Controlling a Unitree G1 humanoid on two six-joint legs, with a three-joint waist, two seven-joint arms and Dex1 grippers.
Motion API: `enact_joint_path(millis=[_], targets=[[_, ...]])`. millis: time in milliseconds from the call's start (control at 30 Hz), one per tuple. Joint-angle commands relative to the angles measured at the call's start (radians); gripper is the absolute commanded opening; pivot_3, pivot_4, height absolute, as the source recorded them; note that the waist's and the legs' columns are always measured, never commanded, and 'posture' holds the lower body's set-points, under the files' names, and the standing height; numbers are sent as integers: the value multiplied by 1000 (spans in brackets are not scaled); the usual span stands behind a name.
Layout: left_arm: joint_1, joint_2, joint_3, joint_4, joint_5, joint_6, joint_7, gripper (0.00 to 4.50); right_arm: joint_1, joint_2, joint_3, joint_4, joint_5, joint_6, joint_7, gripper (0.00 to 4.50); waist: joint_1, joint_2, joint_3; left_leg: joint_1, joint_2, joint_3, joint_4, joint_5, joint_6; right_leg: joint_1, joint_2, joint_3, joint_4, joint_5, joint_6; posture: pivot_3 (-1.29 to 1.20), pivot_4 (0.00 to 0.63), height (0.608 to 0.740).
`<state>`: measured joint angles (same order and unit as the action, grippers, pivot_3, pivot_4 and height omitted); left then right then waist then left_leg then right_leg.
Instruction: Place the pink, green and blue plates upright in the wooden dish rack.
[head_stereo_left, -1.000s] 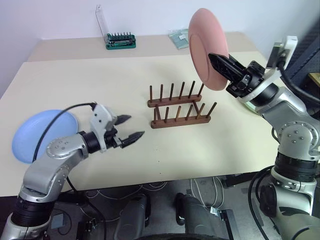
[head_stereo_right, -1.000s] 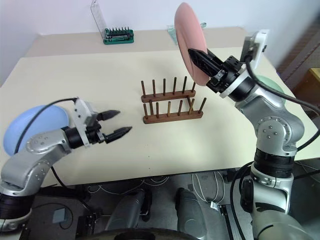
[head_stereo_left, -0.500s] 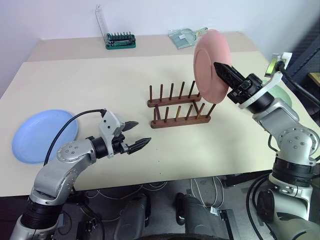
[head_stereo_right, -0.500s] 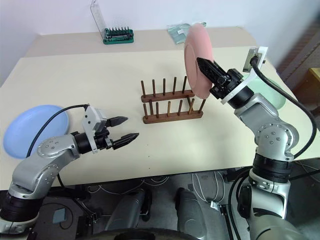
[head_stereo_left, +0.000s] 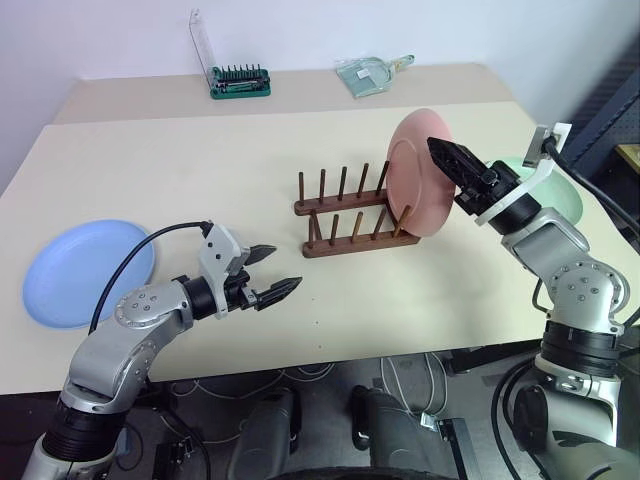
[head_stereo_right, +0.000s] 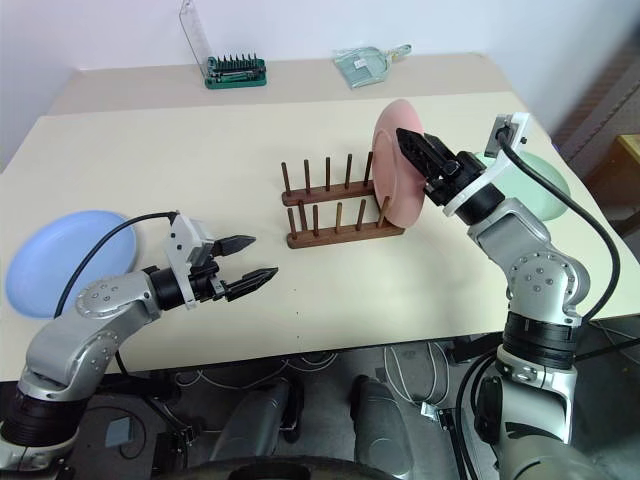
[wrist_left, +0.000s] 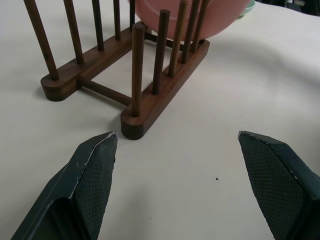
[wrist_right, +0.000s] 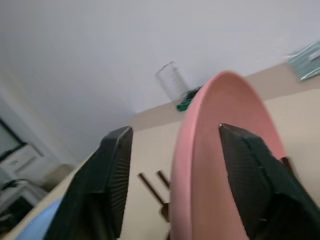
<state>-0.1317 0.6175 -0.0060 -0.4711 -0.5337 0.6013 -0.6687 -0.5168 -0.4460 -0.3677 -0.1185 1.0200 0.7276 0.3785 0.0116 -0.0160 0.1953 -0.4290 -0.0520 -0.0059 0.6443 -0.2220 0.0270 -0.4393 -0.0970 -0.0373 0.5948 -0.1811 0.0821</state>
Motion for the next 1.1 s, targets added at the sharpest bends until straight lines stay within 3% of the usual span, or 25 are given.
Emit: enact_joint_path(millis=[33, 333, 433, 600, 900, 1000, 1100], targets=[[-2, -3, 16, -28, 1, -10, 2, 4008, -40, -48, -30, -16, -55, -67, 19, 2459, 0, 0, 0, 0, 0, 0, 0, 0, 0, 0, 0, 0, 0, 0, 0, 0, 150, 735], [-6, -6, 8, -19, 6, -16, -5, 4008, -95, -237, -122, 195, -229, -209, 52, 2459, 1, 0, 0, 0, 0, 0, 1, 0, 0, 1, 0, -1, -1, 0, 0, 0, 150, 735], [-10, -6, -10, -14, 13, -24, -21, 4008, -25, -360, 13, 319, -477, -311, 97, 2459, 2, 0, 0, -1, 0, 1, 1, 0, 1, 1, 0, -1, -1, 0, 0, 0, 150, 735], [-21, -11, -29, -8, 21, -30, -45, 4008, 48, -466, 288, 488, -855, -541, 154, 2459, -6, 1, 0, 0, 0, 2, 1, -1, 1, 1, 0, 0, -1, 0, 0, 0, 150, 735], [-16, -35, -83, -36, 41, -34, -54, 4008, -67, -407, 497, 873, -1174, -845, 66, 2459, -7, 3, 0, 1, 0, 3, 3, 0, 1, 1, 1, -1, 0, 0, 0, 0, 150, 735], [-12, -46, -93, -46, 46, -29, -45, 4008, -116, -383, 508, 975, -1216, -903, 29, 1577, -6, 3, 0, 2, 0, 3, 3, 0, 1, 3, 1, -1, 0, 0, 0, 0, 150, 735], [-10, -48, -93, -53, 45, -23, -36, 4008, -135, -372, 502, 1017, -1231, -944, 16, 77, -4, 3, 0, 2, 0, 3, 3, 0, 1, 4, 1, -1, 0, 0, 0, 0, 150, 735]])
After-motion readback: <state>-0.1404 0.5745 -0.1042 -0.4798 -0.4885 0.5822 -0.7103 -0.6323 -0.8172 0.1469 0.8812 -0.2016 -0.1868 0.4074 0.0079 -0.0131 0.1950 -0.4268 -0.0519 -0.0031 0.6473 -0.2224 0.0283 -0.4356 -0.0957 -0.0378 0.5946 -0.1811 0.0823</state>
